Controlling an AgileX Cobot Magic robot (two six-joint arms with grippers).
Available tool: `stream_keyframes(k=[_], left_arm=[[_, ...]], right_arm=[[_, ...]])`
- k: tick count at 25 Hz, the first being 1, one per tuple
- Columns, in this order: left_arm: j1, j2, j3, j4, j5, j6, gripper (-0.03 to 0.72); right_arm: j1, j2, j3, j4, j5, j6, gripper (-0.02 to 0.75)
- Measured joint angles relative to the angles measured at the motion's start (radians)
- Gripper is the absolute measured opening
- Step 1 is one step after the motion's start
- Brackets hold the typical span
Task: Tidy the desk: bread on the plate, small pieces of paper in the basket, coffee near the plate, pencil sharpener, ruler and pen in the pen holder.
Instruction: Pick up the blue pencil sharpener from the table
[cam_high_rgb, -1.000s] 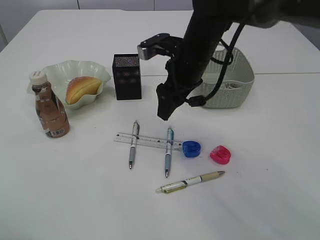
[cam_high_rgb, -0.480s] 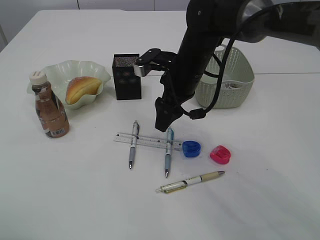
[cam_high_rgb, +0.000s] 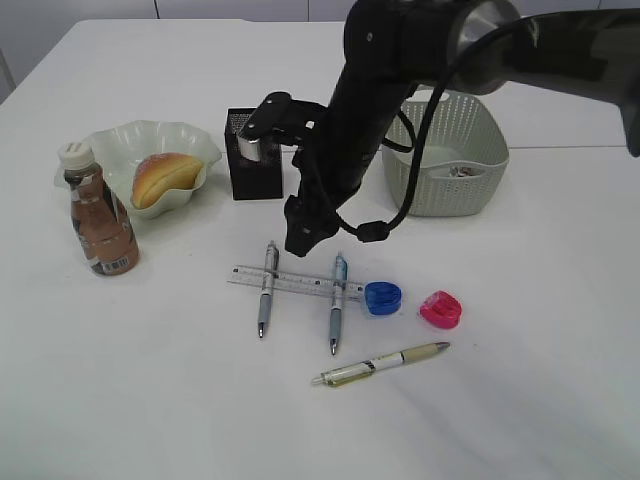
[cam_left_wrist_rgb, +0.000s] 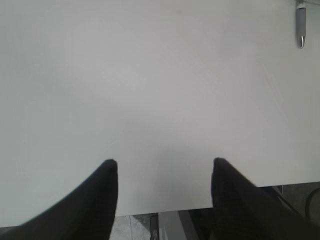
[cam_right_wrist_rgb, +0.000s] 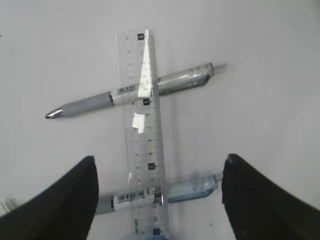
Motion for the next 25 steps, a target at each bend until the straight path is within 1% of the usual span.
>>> stream_keyframes(k=[3,14,25], left_arm=[[0.000,0.000,0.000,0.000,0.000,0.000,0.433],[0.000,0.000,0.000,0.000,0.000,0.000,0.433],[0.000,0.000,0.000,0.000,0.000,0.000,0.433]], right_arm=[[0.023,0.005,0.000,-0.024,-0.036,-0.002,0.564],[0.026,0.093,-0.002,-0.102,-0.061,-0.004,0.563],[0.026,0.111,-0.002,-0.106,-0.067,-0.005,0.564]])
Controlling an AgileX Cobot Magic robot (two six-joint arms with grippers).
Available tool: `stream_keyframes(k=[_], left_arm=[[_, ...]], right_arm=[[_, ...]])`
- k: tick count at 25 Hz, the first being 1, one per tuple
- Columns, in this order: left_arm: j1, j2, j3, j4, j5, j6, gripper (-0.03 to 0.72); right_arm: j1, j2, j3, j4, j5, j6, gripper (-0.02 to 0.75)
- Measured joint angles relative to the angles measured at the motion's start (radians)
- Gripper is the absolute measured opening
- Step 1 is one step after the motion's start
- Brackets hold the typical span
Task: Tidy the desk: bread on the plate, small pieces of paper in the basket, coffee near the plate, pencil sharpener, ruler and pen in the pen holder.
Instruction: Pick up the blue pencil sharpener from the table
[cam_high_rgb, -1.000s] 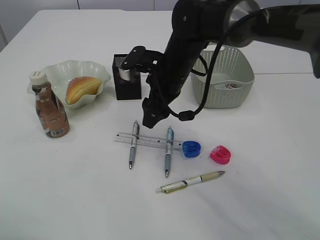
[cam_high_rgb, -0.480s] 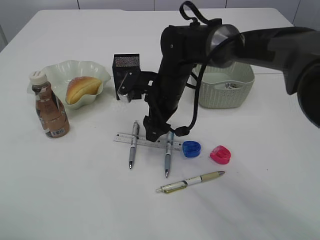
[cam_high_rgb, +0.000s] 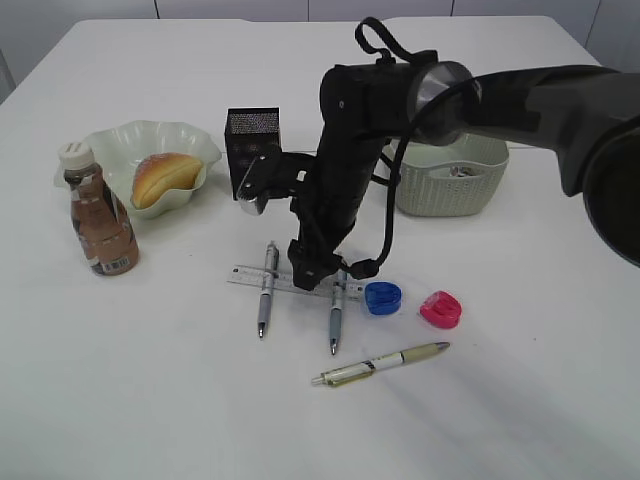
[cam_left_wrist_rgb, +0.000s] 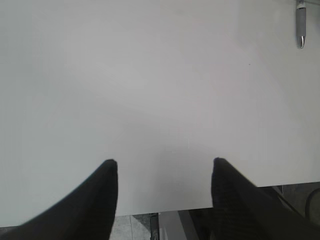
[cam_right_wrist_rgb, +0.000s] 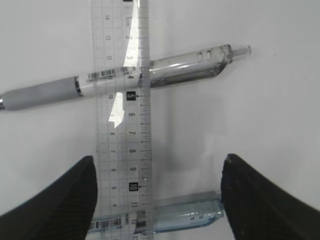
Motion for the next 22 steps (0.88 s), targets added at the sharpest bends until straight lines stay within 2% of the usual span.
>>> stream_keyframes(k=[22], left_arm=[[0.000,0.000,0.000,0.000,0.000,0.000,0.433]], right_arm=[[0.000,0.027,0.000,-0.001,0.002,-0.001,0.565]])
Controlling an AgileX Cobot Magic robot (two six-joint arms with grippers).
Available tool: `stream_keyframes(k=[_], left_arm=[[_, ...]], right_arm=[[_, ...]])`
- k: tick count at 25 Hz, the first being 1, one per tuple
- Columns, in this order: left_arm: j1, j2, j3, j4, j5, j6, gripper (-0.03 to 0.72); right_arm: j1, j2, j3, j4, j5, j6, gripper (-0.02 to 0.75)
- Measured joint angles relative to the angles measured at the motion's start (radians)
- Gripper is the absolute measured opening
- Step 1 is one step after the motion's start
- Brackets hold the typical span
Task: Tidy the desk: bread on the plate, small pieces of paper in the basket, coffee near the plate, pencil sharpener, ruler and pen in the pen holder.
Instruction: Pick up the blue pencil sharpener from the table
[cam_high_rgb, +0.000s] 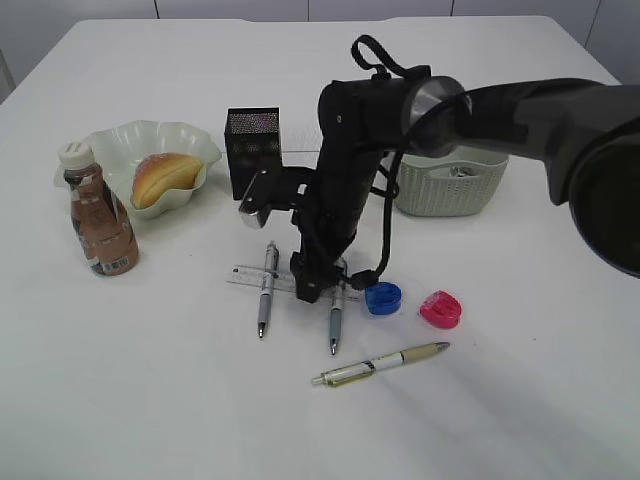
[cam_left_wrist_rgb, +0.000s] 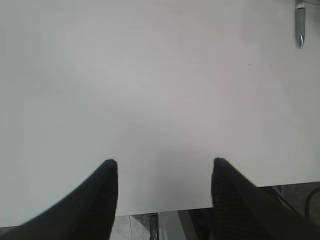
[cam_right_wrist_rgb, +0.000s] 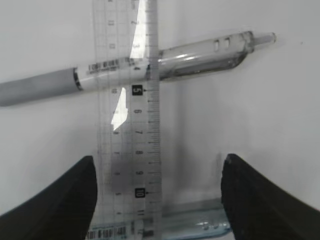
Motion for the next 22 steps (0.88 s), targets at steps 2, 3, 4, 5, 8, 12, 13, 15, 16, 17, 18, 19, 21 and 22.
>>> stream_keyframes(k=[2,3,4,5,8,12,13,15,16,17,18,19,21,22], left_arm=[[0.000,0.000,0.000,0.000,0.000,0.000,0.433],[0.000,0.000,0.000,0.000,0.000,0.000,0.433],[0.000,0.000,0.000,0.000,0.000,0.000,0.433],[0.000,0.000,0.000,0.000,0.000,0.000,0.433],[0.000,0.000,0.000,0.000,0.000,0.000,0.433],[0.000,0.000,0.000,0.000,0.000,0.000,0.433],[0.000,0.000,0.000,0.000,0.000,0.000,0.433],[0.000,0.000,0.000,0.000,0.000,0.000,0.433],[0.000,0.000,0.000,0.000,0.000,0.000,0.433],[0.000,0.000,0.000,0.000,0.000,0.000,0.433],[0.000,0.000,0.000,0.000,0.000,0.000,0.433],[0.000,0.000,0.000,0.000,0.000,0.000,0.433],[0.000,0.000,0.000,0.000,0.000,0.000,0.433],[0.000,0.000,0.000,0.000,0.000,0.000,0.433]], right_arm=[[0.000,0.004,0.000,0.000,0.000,0.000,0.565],[0.000,0.004,0.000,0.000,0.000,0.000,0.565],[0.000,0.004,0.000,0.000,0.000,0.000,0.565],[0.000,0.004,0.000,-0.002,0.000,0.000,0.565],[0.000,0.004,0.000,-0.010,0.000,0.000,0.565],[0.000,0.004,0.000,-0.016,0.000,0.000,0.565],[0.000,0.004,0.000,-0.016,0.000,0.000,0.564],[0.000,0.004,0.000,-0.016,0.000,0.000,0.565],[0.000,0.004,0.000,-0.016,0.000,0.000,0.565],[0.000,0.004,0.000,-0.016,0.000,0.000,0.565],[0.000,0.004,0.000,-0.018,0.000,0.000,0.565],[0.000,0.004,0.000,-0.018,0.000,0.000,0.565],[0.000,0.006,0.000,-0.018,0.000,0.000,0.565],[0.000,0.008,0.000,-0.018,0.000,0.000,0.565]])
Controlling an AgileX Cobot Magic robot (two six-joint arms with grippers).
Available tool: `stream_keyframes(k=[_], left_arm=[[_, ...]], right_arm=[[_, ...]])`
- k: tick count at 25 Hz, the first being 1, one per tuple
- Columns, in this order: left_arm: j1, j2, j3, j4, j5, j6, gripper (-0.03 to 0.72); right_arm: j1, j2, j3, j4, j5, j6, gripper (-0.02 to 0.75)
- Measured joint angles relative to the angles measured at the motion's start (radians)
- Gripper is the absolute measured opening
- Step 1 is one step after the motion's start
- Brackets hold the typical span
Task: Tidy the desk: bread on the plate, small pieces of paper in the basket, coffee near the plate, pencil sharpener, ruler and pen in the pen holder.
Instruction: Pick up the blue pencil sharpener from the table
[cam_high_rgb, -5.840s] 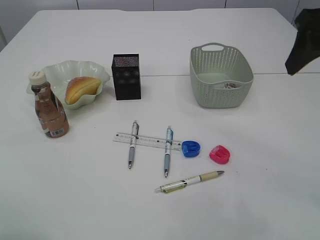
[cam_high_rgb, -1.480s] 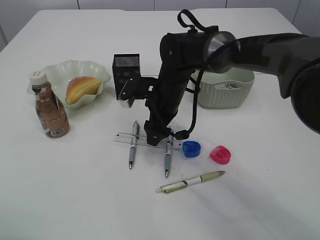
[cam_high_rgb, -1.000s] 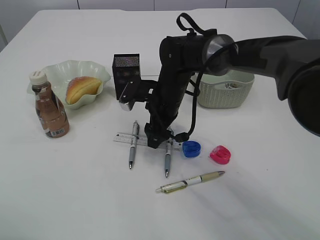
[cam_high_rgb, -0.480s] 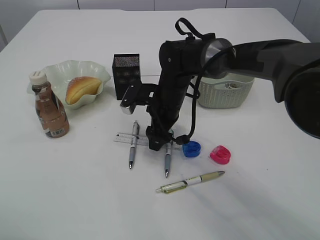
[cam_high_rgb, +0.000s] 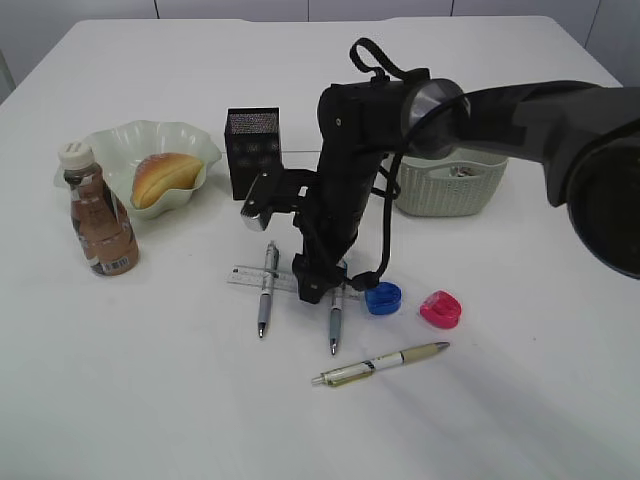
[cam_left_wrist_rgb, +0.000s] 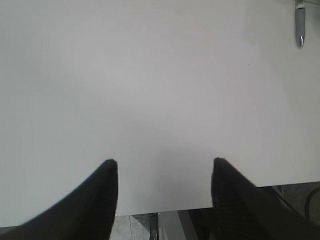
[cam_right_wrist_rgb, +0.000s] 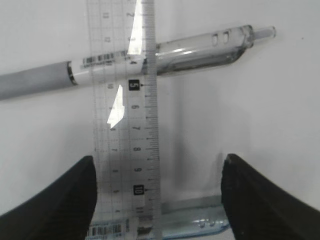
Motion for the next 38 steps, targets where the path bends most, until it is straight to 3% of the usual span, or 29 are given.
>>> stream_keyframes(k=[38], left_arm=[[0.000,0.000,0.000,-0.029,0.000,0.000,0.433]], right_arm=[[0.000,-0.059,-0.037,-0.008,0.095,0.075,0.564]])
